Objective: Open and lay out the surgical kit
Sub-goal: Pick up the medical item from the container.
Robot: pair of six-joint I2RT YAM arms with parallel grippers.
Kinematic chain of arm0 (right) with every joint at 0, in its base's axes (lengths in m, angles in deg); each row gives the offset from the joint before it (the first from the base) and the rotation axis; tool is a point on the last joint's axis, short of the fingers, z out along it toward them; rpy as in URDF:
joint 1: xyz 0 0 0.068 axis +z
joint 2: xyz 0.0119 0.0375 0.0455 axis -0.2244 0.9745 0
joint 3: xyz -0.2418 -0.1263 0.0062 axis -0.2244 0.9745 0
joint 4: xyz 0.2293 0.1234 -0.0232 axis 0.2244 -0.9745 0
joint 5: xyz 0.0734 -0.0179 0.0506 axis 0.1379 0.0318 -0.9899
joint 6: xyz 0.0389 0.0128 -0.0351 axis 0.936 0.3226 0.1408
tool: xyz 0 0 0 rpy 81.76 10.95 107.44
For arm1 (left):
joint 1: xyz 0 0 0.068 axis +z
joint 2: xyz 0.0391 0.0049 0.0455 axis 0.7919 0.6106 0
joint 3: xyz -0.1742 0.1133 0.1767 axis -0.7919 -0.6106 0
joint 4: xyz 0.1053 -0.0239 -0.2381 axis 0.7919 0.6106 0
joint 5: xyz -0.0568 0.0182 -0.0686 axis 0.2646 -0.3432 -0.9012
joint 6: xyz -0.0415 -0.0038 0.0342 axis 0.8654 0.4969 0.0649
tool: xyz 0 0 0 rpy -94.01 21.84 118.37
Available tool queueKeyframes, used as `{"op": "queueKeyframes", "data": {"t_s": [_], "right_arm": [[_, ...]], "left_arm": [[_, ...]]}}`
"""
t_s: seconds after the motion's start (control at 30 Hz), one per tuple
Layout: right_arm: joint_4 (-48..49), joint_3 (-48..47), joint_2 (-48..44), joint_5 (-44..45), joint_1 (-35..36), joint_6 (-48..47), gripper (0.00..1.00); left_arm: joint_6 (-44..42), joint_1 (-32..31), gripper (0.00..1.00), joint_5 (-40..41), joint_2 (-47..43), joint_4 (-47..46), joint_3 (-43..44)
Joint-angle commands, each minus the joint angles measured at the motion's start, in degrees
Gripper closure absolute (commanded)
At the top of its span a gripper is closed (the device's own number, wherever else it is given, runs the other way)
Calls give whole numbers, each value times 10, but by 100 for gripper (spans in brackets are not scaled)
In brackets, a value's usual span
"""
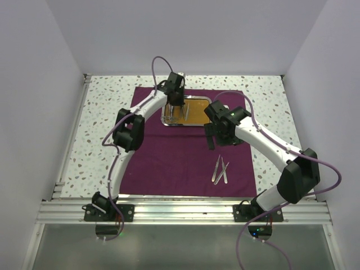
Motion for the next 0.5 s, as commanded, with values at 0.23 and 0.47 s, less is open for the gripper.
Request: {"op": "queueKeyframes", "data": {"t_s": [0.23, 0.47], "right_arm": [[-1, -36, -1, -8, -2, 0, 9], [8, -22, -29, 1, -2, -23, 9]], "left_arm": [[-11, 9, 100, 27, -124, 18, -5], [8, -10, 100, 36, -188, 44, -60]]}}
